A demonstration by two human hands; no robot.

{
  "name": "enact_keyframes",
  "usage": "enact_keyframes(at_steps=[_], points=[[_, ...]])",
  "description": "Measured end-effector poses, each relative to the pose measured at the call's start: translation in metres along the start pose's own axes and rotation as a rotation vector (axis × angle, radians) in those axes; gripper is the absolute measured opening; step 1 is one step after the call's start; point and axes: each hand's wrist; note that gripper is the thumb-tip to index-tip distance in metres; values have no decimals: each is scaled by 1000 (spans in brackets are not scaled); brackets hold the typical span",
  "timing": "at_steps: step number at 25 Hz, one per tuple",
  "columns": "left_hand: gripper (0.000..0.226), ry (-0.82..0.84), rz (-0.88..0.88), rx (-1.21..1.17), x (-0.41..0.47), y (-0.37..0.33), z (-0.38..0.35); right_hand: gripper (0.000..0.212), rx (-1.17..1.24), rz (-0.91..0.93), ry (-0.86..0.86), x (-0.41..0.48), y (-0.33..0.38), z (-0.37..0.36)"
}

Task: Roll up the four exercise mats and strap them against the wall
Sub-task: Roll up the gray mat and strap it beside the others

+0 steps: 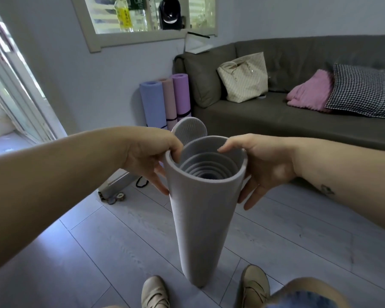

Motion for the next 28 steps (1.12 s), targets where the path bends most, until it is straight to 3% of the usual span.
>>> enact_keyframes(at_steps=[3, 8, 12, 17, 28], points=[[22, -47, 18, 103, 4, -6, 3, 57, 32, 19, -87, 7, 2, -10], [57, 92, 88, 146, 4, -19, -3, 40, 37, 37, -135, 6, 0, -19], [34, -143, -3, 249, 8, -5, -17, 37, 52, 75, -161, 9, -4, -25], [19, -202, 3, 233, 9, 31, -25, 38, -6, 63, -140, 26, -18, -41], [40, -197, -72, 145, 45, 66, -29, 36, 114, 95, -118, 55, -48, -46]])
Point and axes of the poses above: each hand's wrist, its own x-axis towards the middle knuckle, its own z-axis out of the back of the hand, y = z × x, and after that the axes turned 7 degrees about -z, right-handed
